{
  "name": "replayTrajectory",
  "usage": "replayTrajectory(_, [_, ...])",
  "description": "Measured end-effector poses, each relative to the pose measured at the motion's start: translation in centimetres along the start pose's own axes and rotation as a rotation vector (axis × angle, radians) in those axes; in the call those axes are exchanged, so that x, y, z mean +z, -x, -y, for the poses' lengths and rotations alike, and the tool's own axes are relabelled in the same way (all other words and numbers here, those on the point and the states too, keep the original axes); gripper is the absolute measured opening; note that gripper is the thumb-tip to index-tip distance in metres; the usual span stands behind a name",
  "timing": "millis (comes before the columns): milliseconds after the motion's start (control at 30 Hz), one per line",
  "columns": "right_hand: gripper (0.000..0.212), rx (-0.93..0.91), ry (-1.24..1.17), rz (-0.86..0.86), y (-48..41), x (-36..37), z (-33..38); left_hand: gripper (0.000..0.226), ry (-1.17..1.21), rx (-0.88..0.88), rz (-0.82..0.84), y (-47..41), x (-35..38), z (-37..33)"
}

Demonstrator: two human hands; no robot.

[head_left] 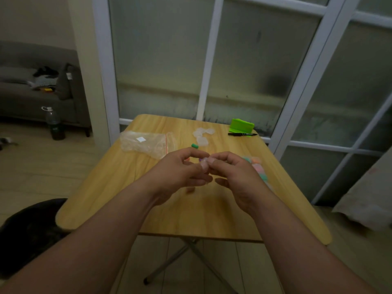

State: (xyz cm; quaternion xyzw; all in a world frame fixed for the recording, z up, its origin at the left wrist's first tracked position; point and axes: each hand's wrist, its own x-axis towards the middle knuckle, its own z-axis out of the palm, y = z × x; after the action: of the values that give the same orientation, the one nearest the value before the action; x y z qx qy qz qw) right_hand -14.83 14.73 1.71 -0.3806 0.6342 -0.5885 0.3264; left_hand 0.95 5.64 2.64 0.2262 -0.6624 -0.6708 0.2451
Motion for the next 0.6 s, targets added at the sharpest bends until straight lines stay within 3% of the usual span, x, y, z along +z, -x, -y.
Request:
replayTrajectory(333, [0.010,-0.033,0.027,0.009,-0.3,0.5,-0.2,0.029,0.077,-0.050,-0.013,0.0,-0.1,0.0])
replayTrajectory(600, [0.007,-0.025,-0.029,-0.058,-1.1,0.9,-0.2,0.026,0.280,-0.095,-0.037,-0.5,-0.9,0.2])
